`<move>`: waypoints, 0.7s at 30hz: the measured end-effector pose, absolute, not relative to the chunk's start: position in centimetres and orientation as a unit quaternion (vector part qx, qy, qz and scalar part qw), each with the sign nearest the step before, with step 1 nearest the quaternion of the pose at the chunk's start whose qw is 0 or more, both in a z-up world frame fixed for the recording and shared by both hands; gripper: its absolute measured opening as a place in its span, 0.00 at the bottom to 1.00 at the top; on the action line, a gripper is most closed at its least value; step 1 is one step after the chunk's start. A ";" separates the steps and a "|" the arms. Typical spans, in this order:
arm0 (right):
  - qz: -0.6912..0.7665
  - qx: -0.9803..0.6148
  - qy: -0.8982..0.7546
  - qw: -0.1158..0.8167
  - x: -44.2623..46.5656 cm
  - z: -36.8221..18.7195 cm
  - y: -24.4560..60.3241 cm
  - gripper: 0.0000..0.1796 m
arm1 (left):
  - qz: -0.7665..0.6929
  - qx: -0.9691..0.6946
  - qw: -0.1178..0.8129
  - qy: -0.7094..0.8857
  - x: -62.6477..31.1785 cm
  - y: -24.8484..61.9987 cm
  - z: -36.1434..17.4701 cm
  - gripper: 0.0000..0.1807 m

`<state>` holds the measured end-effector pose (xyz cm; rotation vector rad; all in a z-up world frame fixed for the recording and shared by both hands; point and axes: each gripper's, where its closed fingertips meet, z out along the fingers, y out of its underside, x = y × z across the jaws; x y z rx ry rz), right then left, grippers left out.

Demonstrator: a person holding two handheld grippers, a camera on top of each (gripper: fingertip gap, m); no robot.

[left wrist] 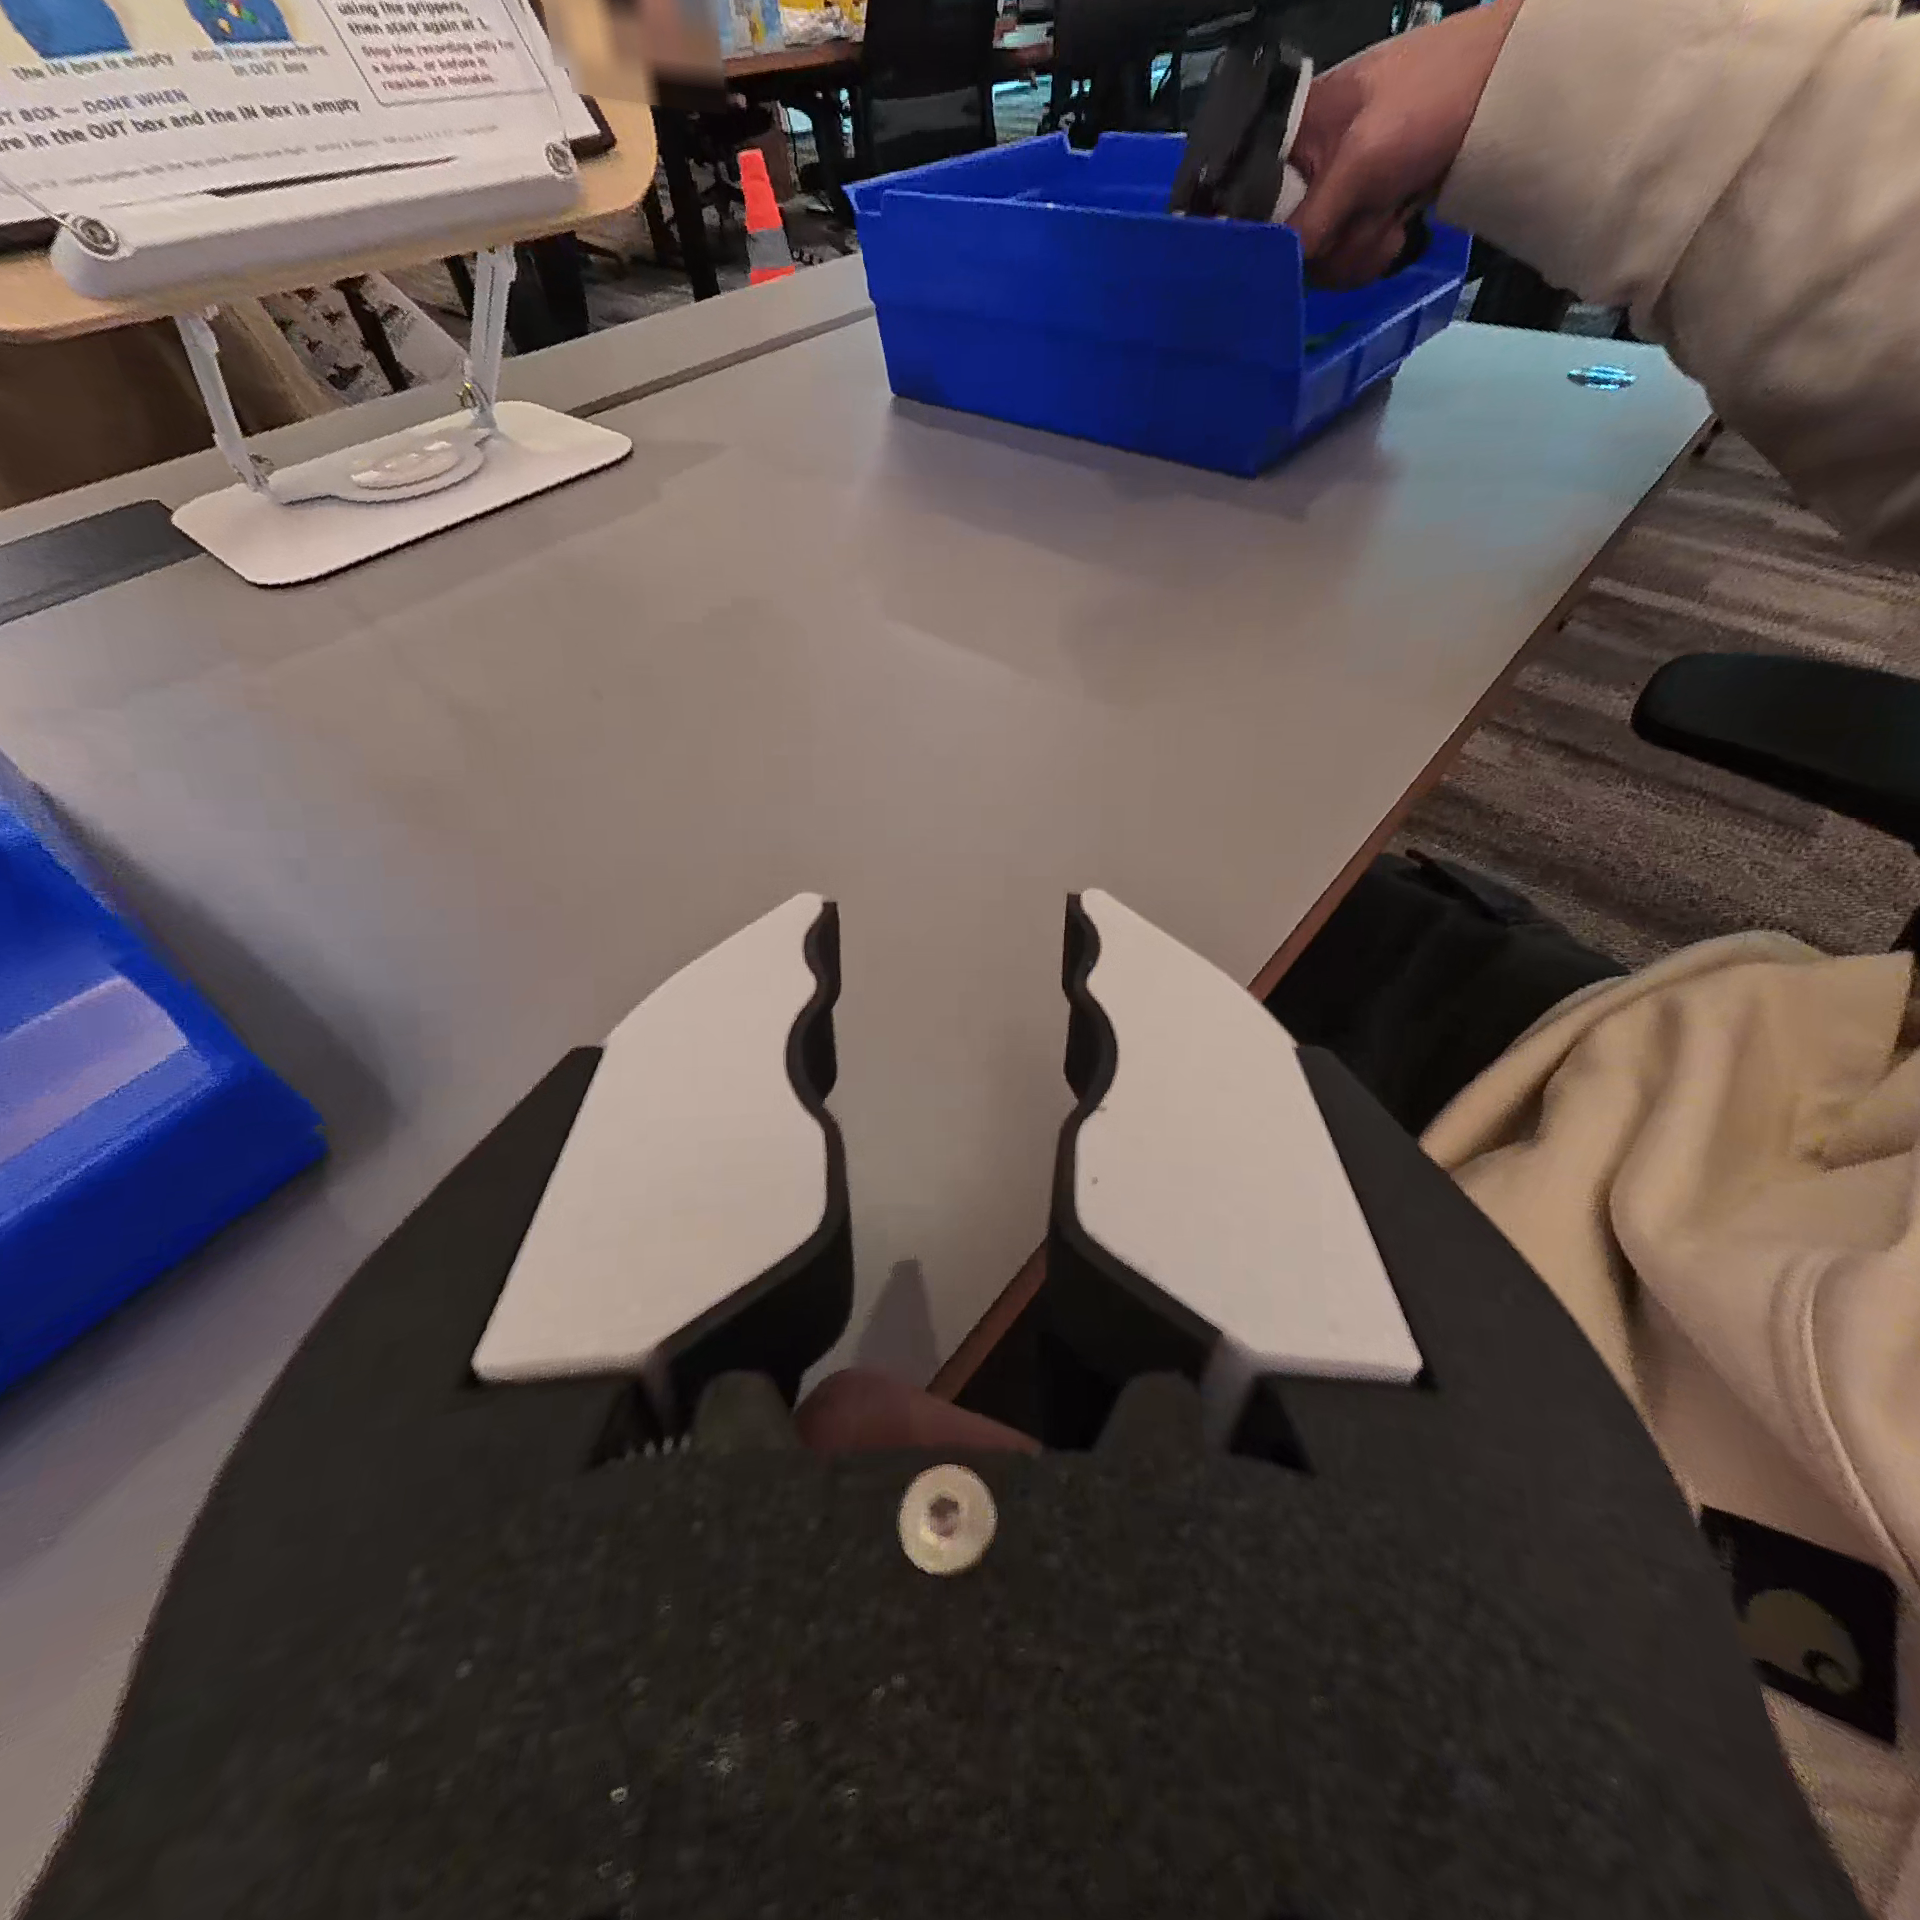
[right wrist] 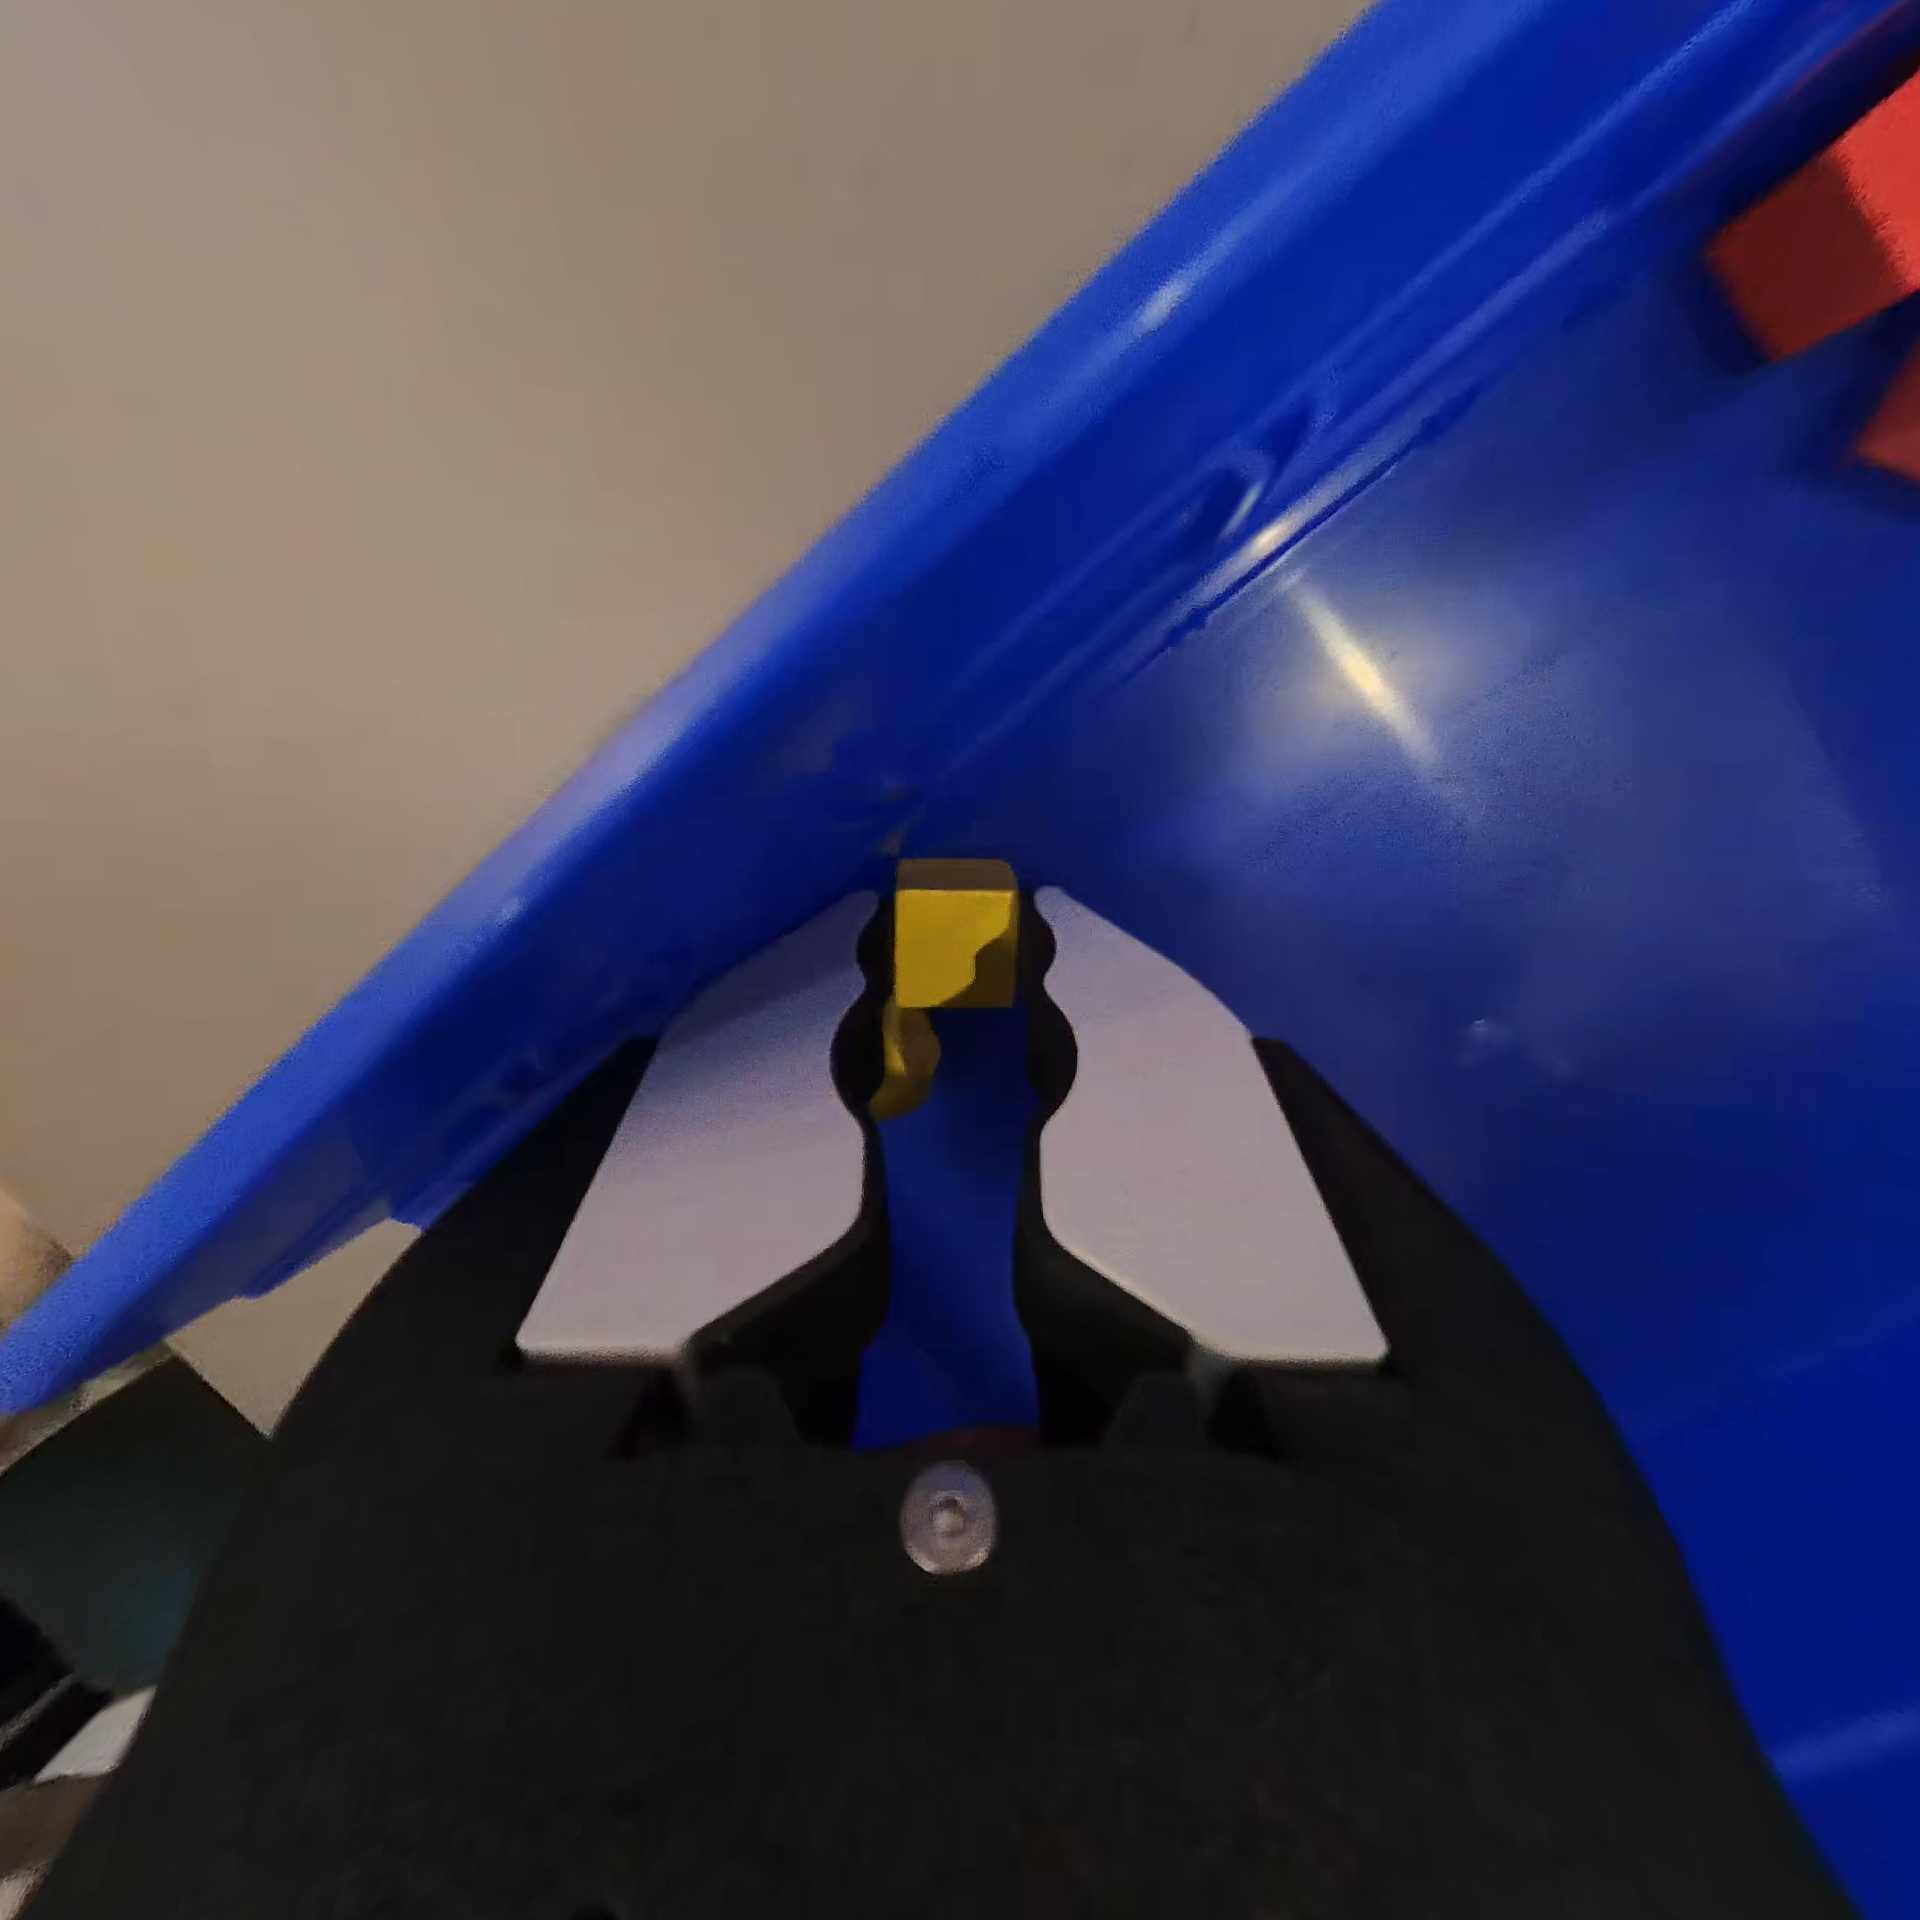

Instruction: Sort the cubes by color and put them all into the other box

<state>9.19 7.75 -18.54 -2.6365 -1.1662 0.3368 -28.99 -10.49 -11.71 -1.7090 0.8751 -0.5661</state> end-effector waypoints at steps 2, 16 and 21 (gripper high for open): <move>0.101 -0.901 -0.405 0.119 9.2 -18.8 7.5 0.13 | -0.237 -0.723 0.535 0.368 -29.0 -10.4 -11.9 0.23; 0.296 -0.730 -0.124 0.604 3.6 -4.1 -0.8 0.27 | -0.132 -0.781 0.524 0.313 -34.1 -7.8 -11.8 0.23; 0.367 -0.702 -0.224 0.567 -6.8 -6.7 -7.8 0.28 | -0.055 -0.807 0.507 0.296 -39.0 -4.4 -8.7 0.22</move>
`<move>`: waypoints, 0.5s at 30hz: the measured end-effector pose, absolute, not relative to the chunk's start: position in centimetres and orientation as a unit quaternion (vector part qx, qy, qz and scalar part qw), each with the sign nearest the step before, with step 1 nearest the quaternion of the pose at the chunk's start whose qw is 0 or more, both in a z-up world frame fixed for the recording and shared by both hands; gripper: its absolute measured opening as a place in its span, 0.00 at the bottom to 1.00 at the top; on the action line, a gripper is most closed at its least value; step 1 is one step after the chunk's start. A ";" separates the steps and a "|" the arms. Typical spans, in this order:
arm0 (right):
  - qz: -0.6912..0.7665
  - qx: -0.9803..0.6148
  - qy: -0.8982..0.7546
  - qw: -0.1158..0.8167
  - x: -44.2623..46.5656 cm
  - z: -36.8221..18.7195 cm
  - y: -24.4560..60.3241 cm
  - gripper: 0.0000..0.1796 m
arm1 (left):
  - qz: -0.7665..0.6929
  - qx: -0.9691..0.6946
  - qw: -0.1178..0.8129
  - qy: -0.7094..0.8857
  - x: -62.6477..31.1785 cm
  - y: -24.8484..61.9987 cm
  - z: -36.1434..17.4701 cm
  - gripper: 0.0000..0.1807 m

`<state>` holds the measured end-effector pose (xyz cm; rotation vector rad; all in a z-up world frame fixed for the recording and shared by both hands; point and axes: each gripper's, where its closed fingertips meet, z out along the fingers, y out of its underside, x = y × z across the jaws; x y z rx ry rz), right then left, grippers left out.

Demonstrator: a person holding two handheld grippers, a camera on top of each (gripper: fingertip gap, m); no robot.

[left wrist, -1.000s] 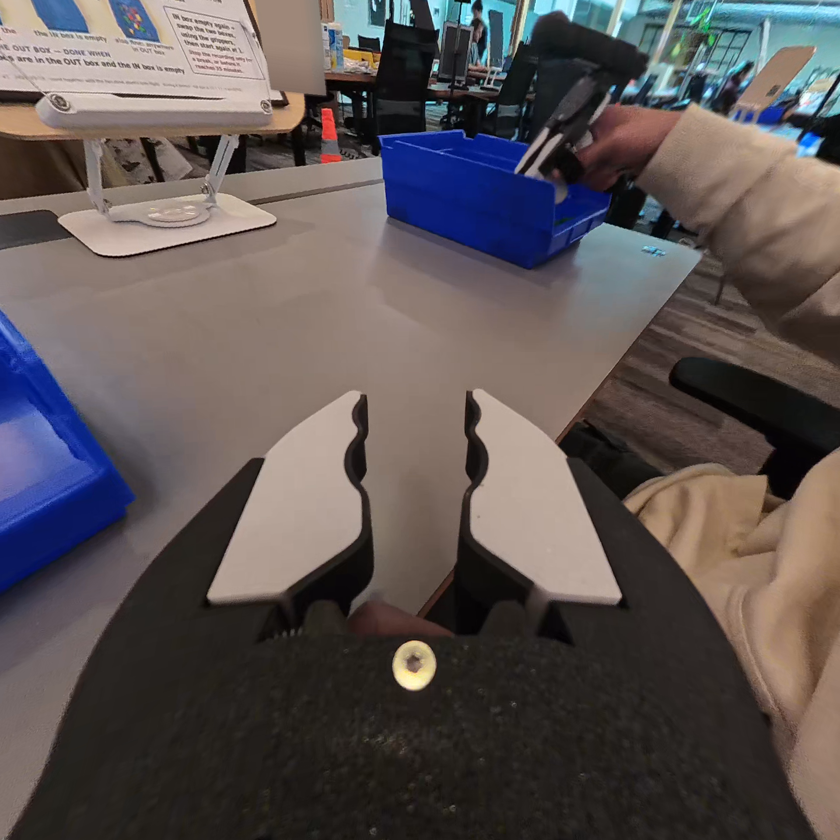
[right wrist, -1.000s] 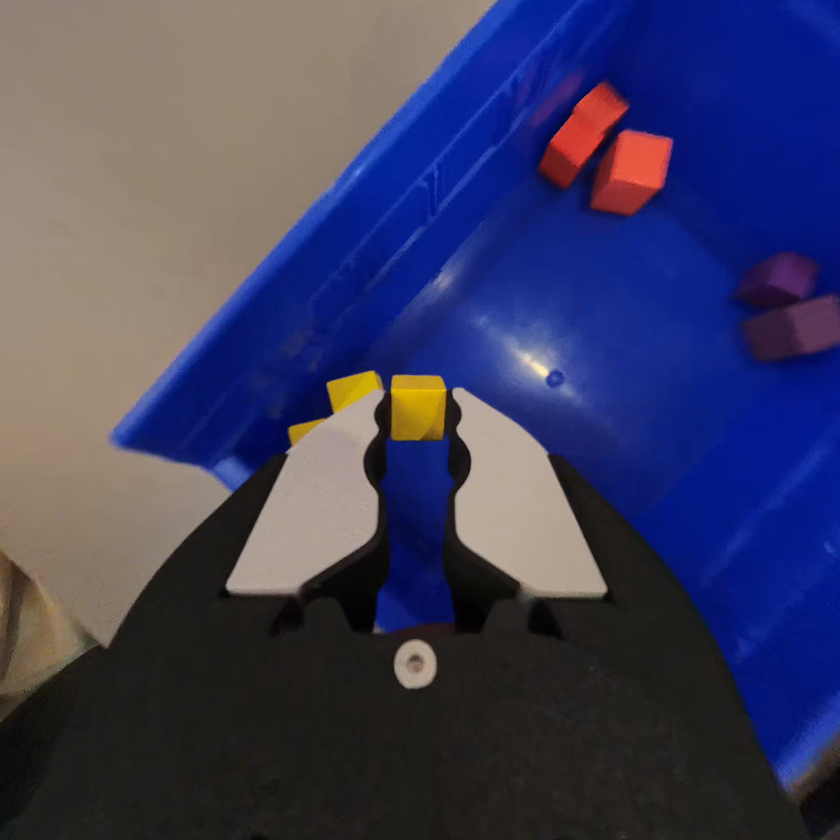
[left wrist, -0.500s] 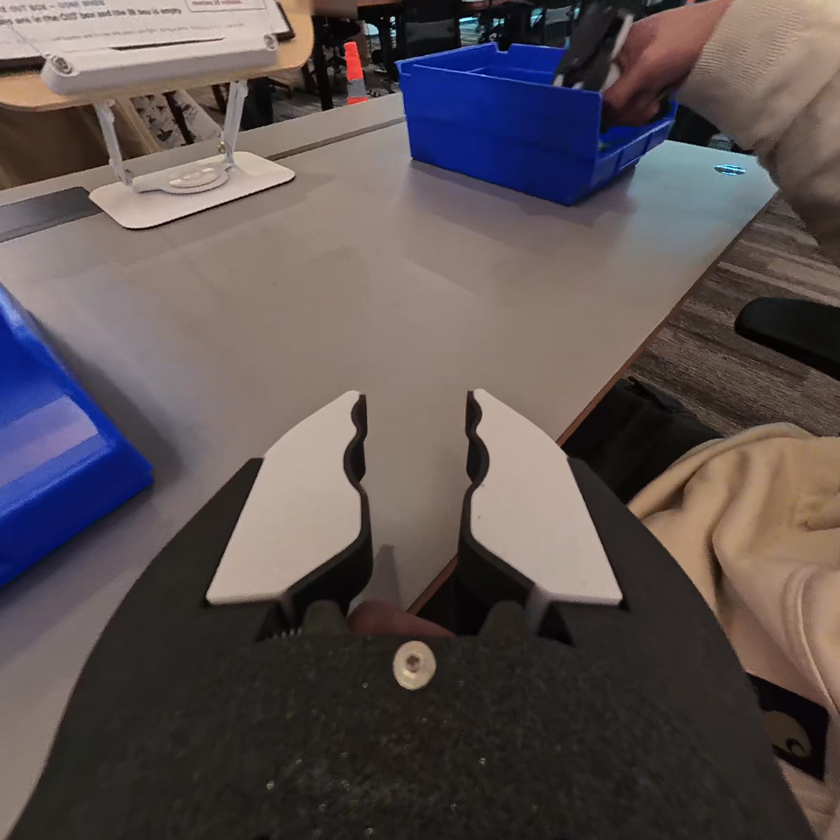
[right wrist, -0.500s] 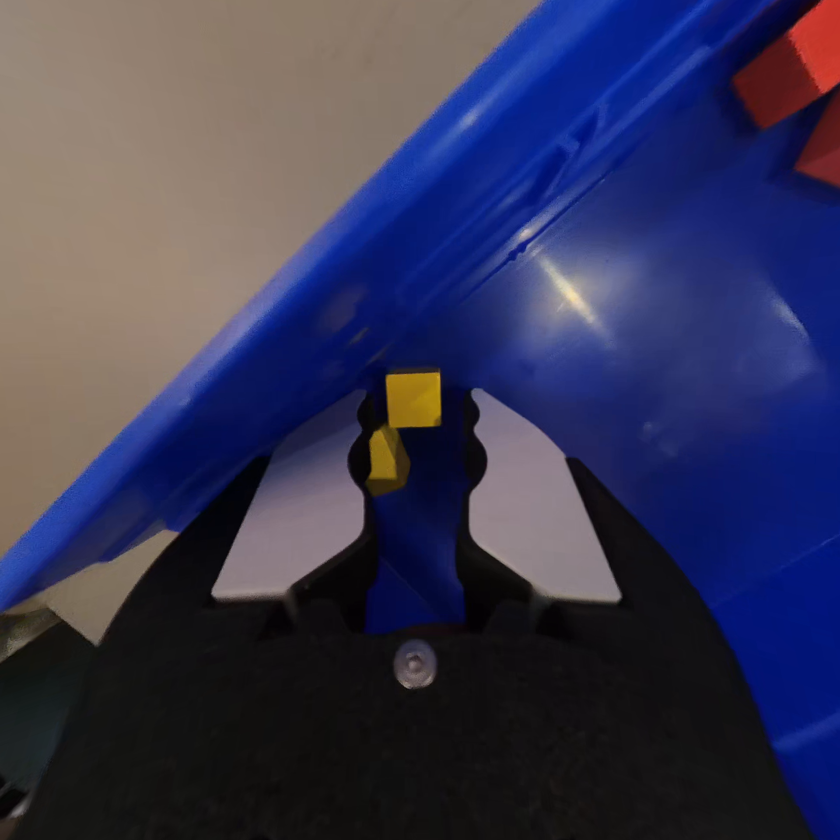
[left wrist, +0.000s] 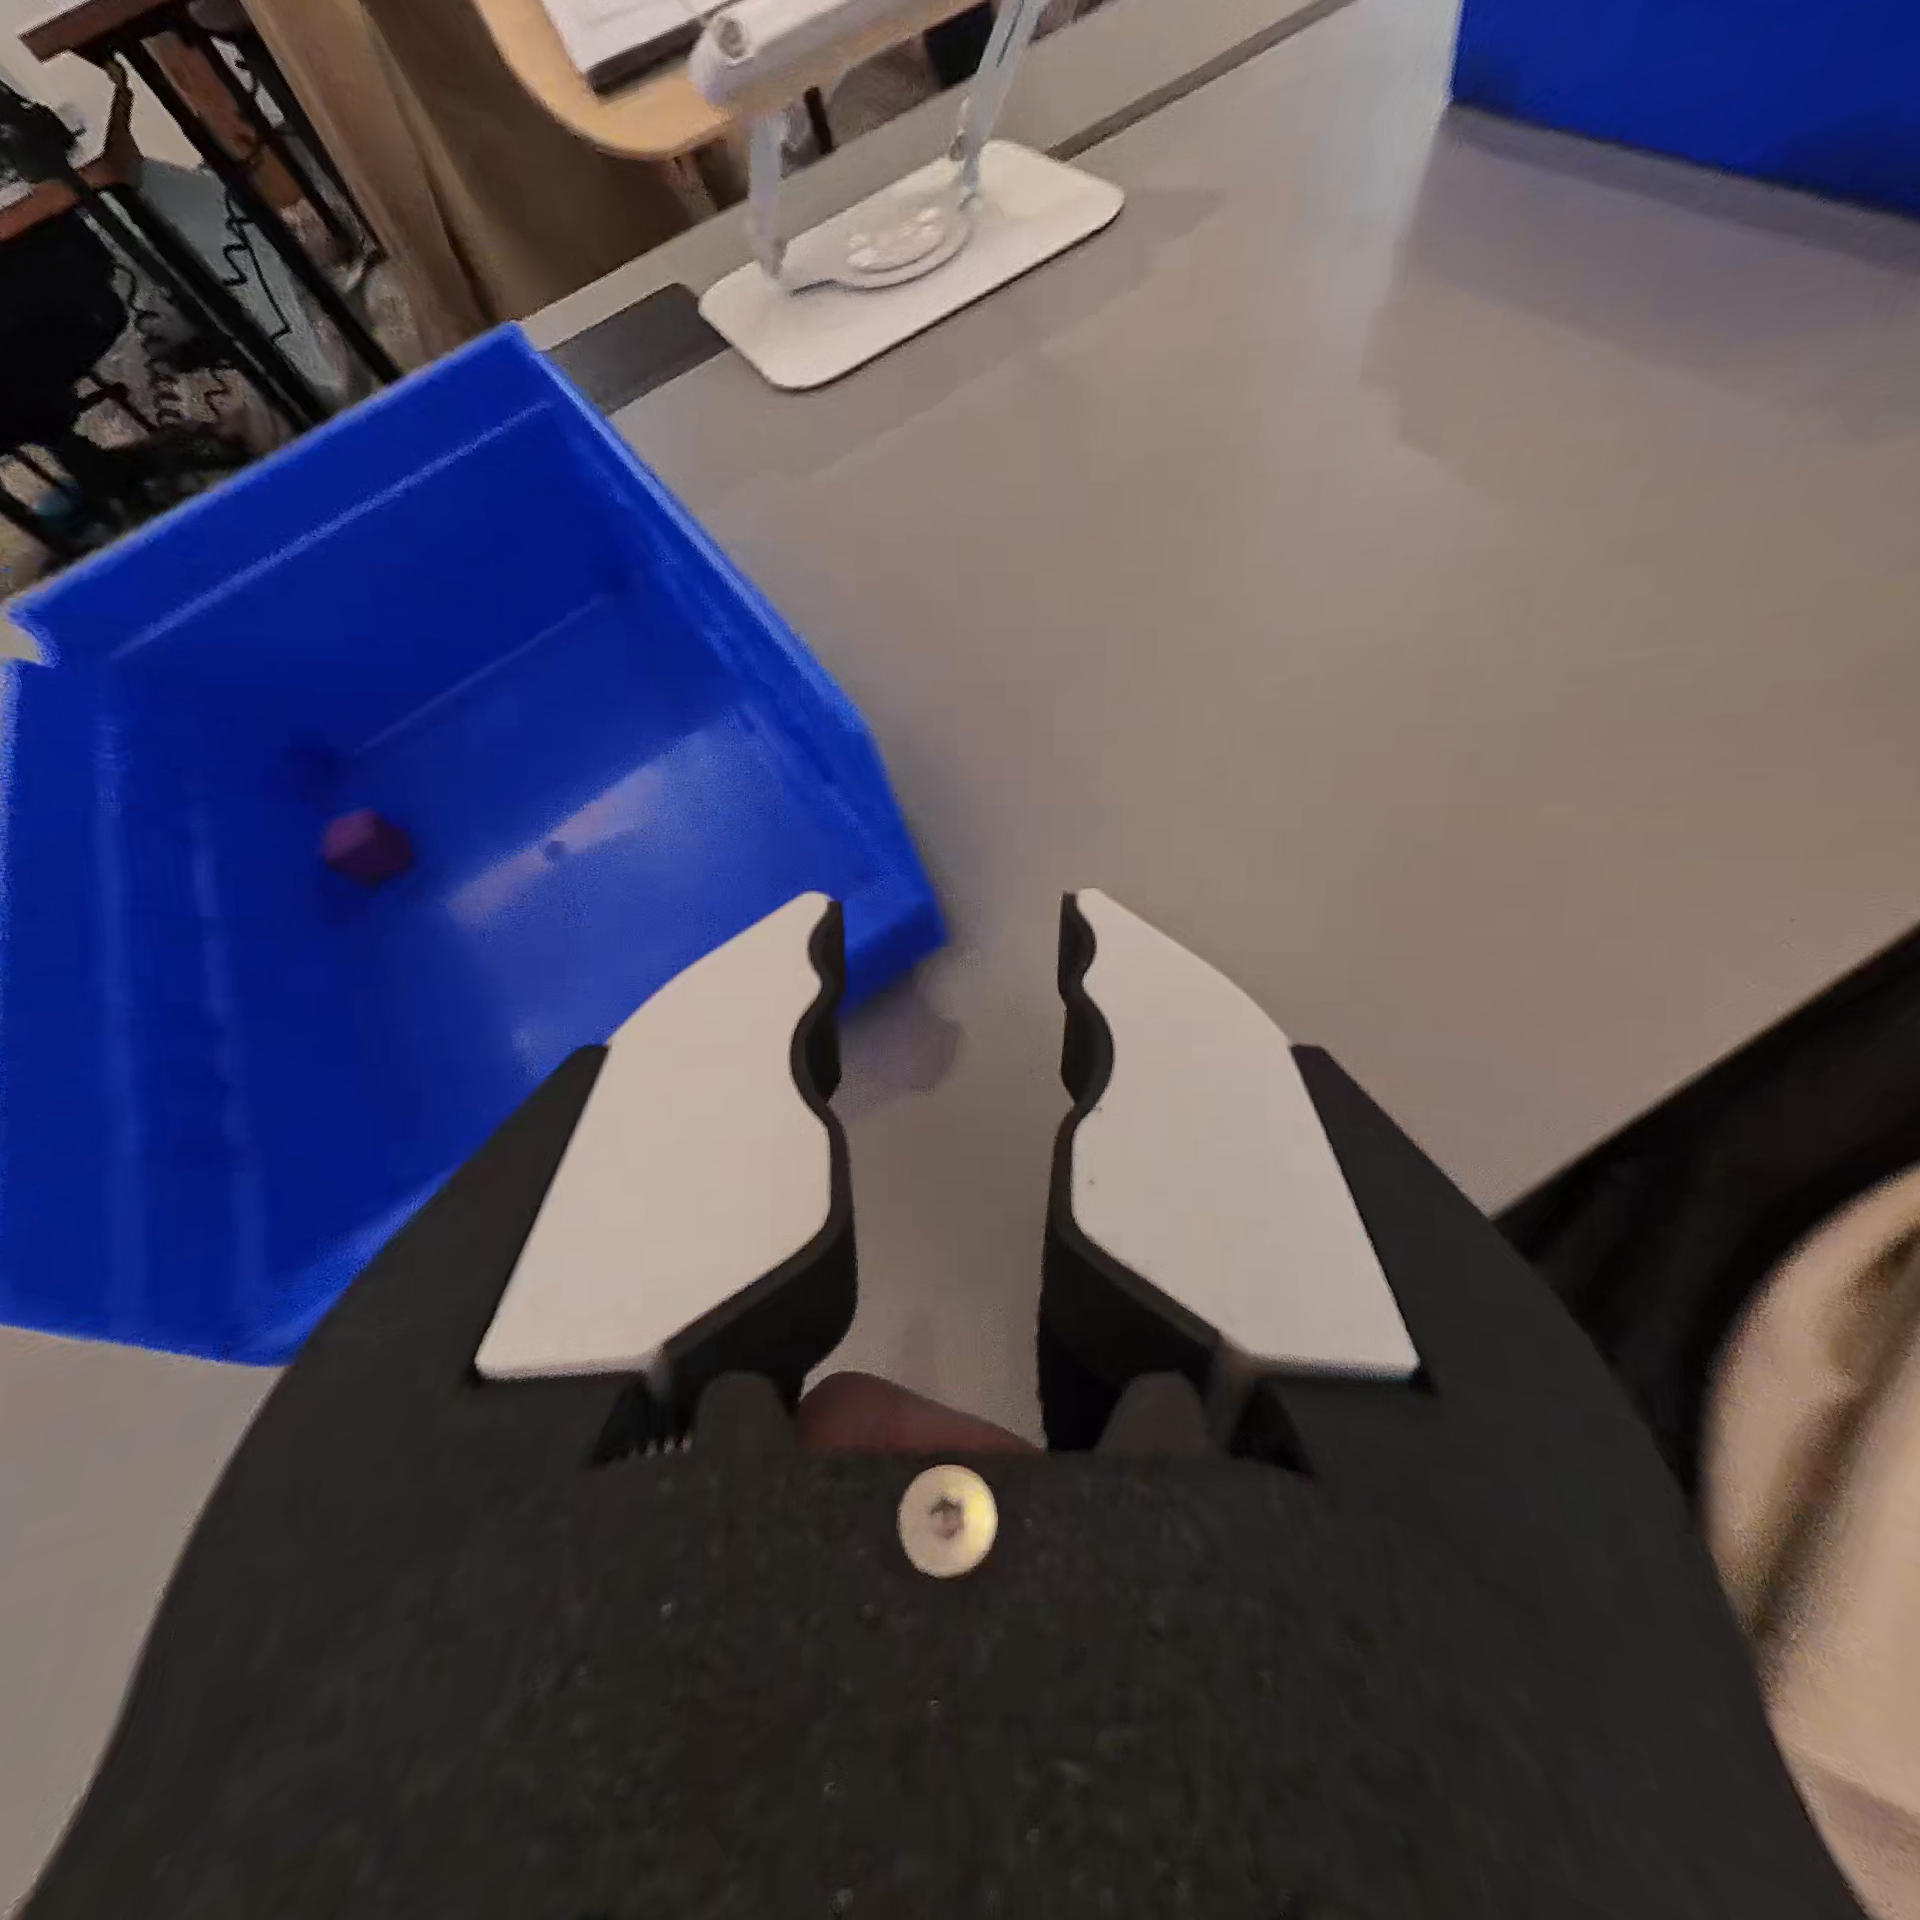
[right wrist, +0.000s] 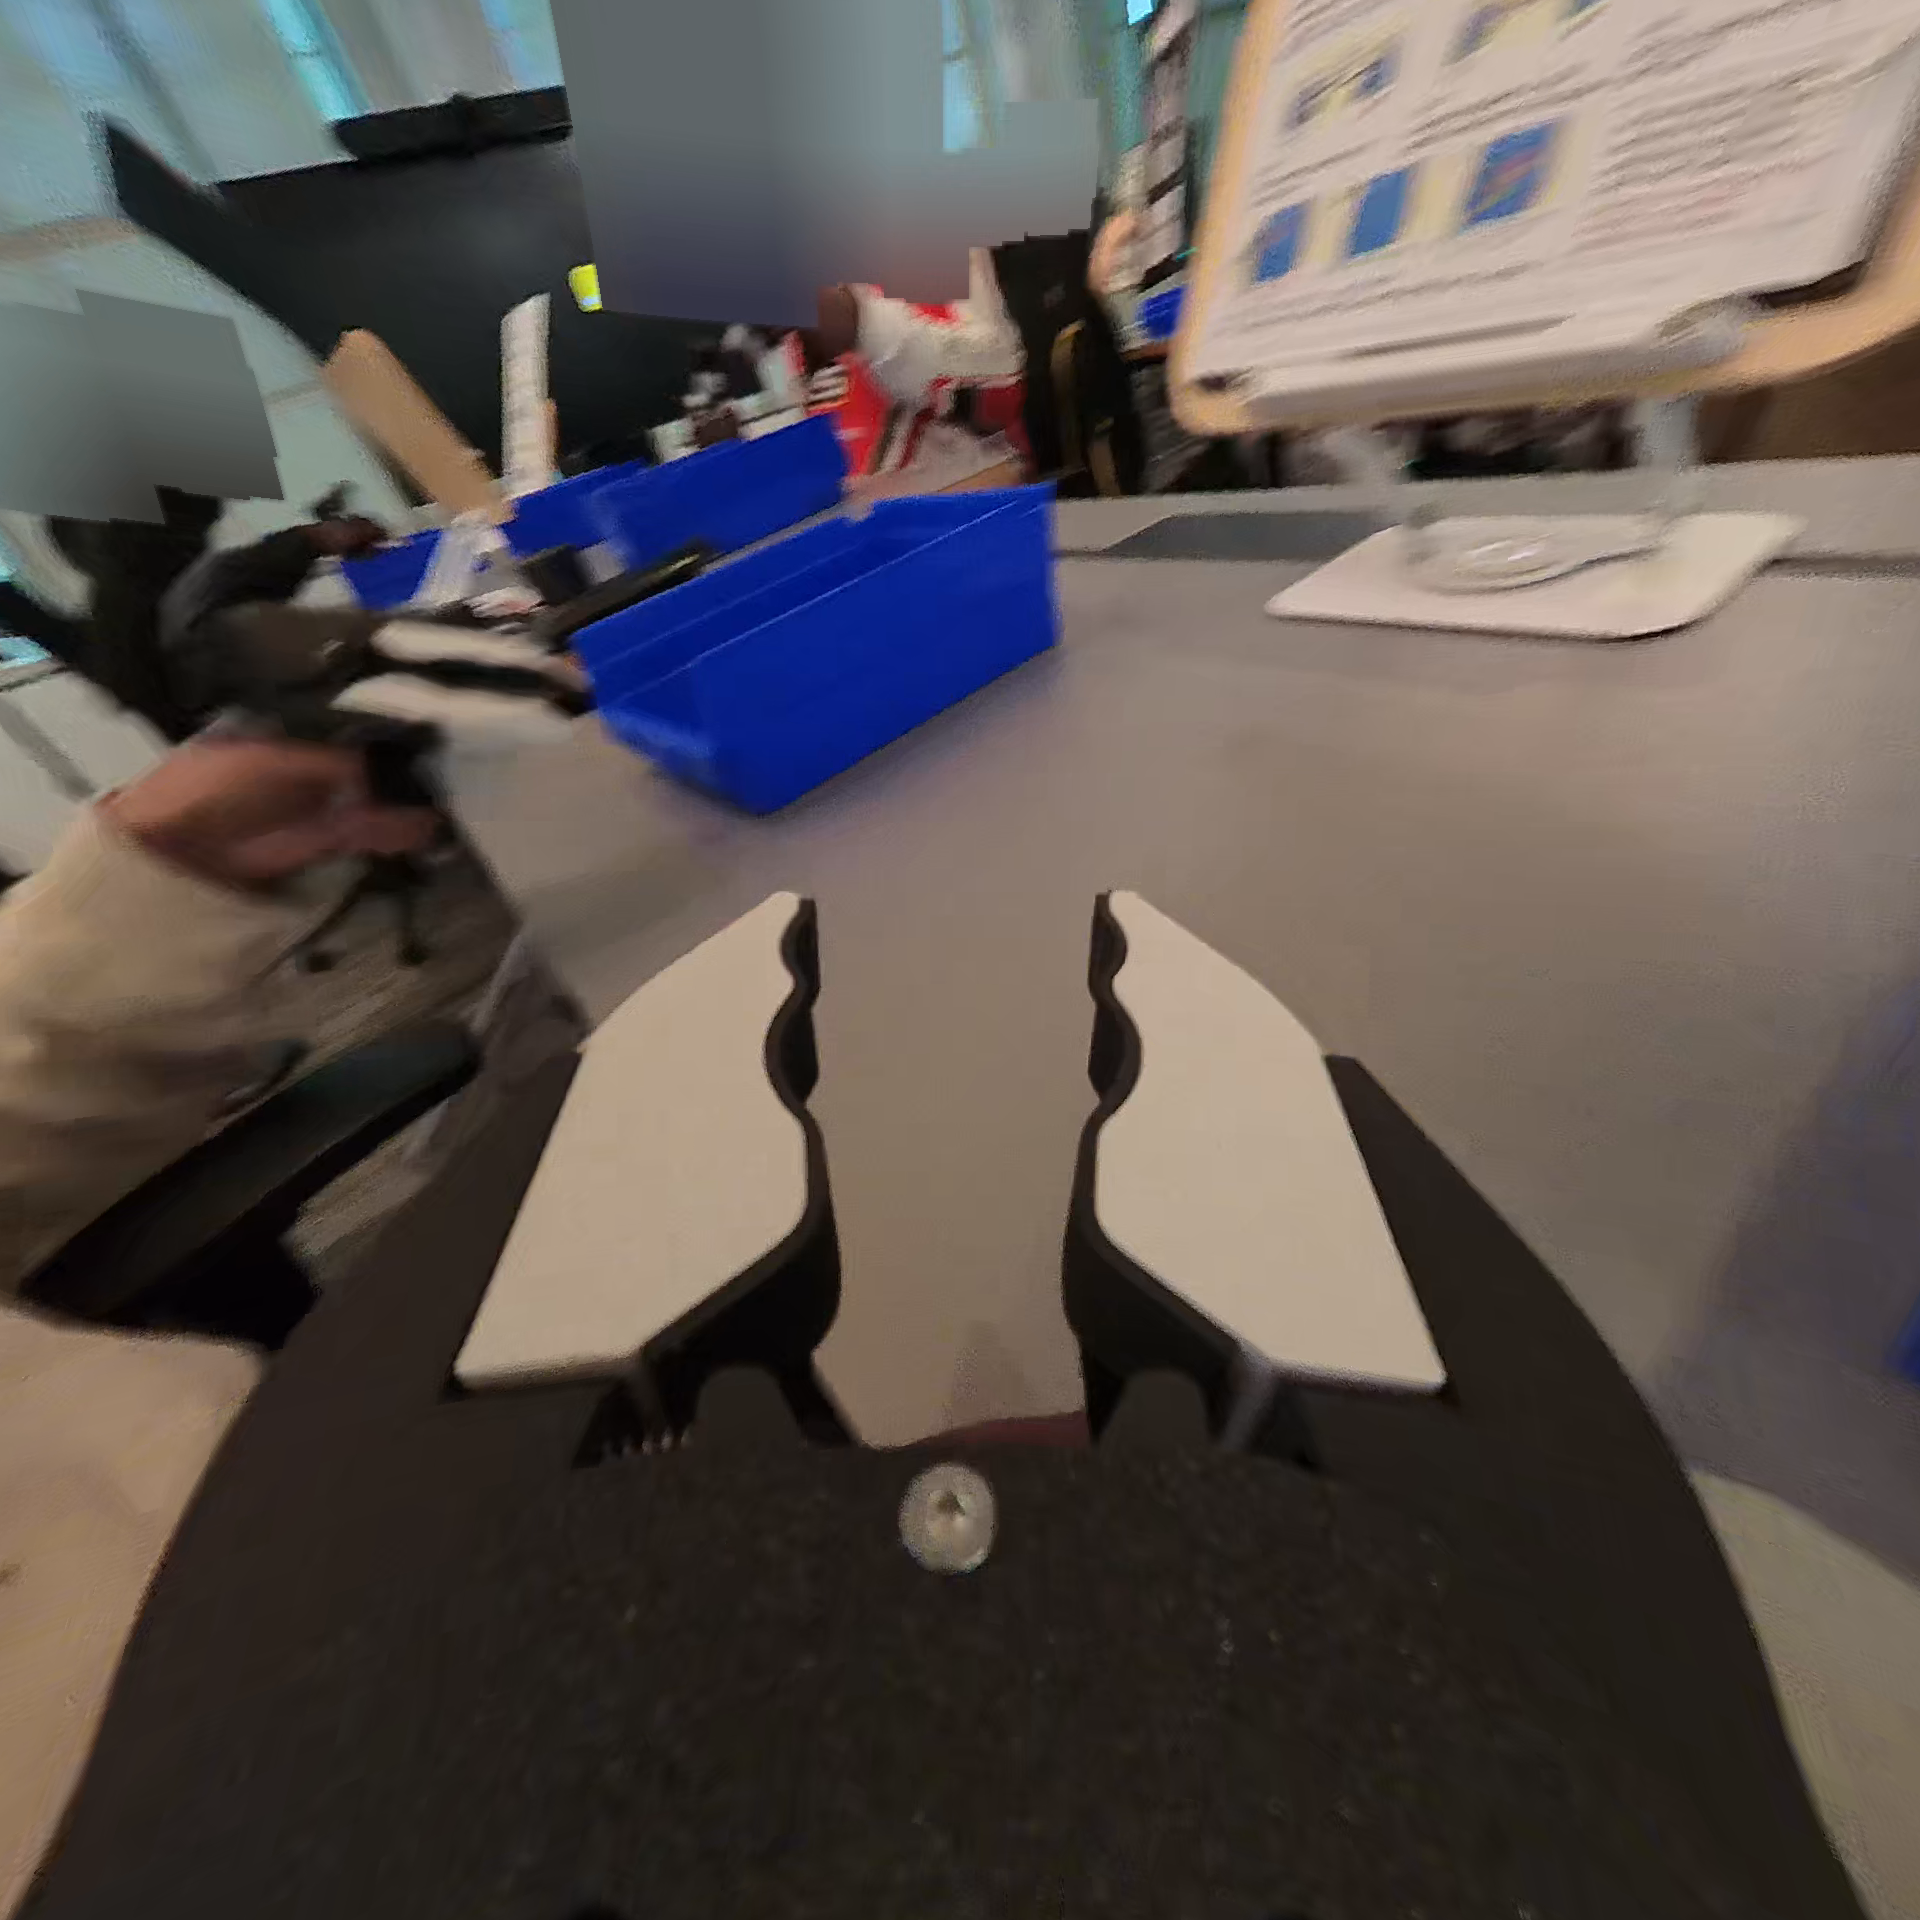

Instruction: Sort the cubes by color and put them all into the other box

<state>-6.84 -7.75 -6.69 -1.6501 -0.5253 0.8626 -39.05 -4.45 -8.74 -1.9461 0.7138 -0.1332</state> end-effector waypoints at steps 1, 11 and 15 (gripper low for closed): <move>0.393 -0.699 -0.235 0.550 -8.4 -7.3 -8.6 0.28 | -0.038 -0.812 0.498 0.301 -40.0 -3.3 -8.0 0.21; 0.434 -0.714 -0.303 0.459 -13.2 -12.1 -11.1 0.27 | 0.204 -0.864 0.224 0.401 -50.8 13.1 -10.2 0.22; 0.427 -0.713 -0.309 0.462 -12.8 -12.1 -11.2 0.26 | 0.264 -0.783 0.081 0.557 -53.1 15.8 -13.7 0.22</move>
